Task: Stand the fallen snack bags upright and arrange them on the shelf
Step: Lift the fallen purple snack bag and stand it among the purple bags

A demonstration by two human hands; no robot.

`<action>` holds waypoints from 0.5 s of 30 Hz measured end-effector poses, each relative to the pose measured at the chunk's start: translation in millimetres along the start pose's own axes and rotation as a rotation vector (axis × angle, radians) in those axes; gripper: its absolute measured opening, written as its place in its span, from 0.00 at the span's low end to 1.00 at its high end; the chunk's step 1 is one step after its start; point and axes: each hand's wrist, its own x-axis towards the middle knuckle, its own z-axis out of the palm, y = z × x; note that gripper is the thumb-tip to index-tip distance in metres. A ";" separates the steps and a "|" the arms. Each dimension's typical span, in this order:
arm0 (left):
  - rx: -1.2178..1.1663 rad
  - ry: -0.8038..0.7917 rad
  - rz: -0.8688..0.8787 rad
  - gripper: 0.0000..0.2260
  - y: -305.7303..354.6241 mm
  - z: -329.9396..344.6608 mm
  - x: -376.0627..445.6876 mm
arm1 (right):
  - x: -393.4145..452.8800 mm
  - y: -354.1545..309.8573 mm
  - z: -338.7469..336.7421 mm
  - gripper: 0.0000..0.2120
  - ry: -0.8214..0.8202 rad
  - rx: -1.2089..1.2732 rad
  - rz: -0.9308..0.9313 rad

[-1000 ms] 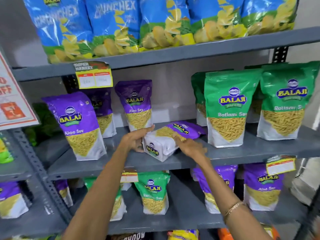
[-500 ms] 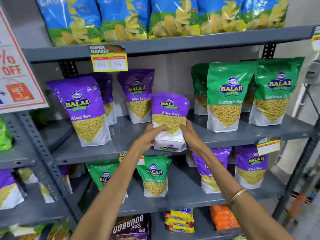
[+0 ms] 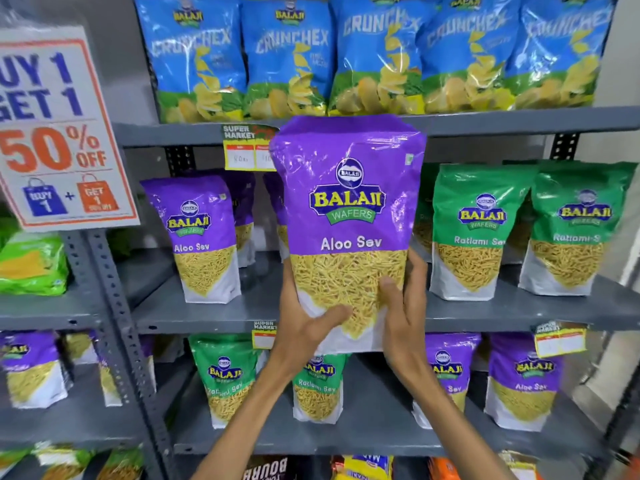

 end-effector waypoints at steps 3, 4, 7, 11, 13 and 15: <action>-0.016 -0.008 0.046 0.41 13.7 1.9 -1.9 | 2.0 -13.2 0.0 0.21 -0.016 0.042 -0.027; -0.019 -0.002 0.050 0.40 17.0 2.6 -2.3 | 2.6 -15.9 0.5 0.21 -0.022 0.056 -0.027; -0.002 0.030 0.043 0.39 16.0 2.0 -3.3 | 2.5 -16.6 1.5 0.20 -0.040 0.089 -0.009; 0.035 0.055 0.039 0.39 6.2 -3.9 -0.5 | 3.8 -12.7 0.5 0.20 -0.153 0.091 0.097; 0.065 0.070 0.033 0.39 -3.1 -9.4 3.5 | 7.9 -5.4 -5.1 0.25 -0.293 0.057 0.158; 0.120 0.086 0.006 0.39 -14.9 -17.1 9.6 | 13.6 9.6 -11.6 0.33 -0.426 -0.023 0.229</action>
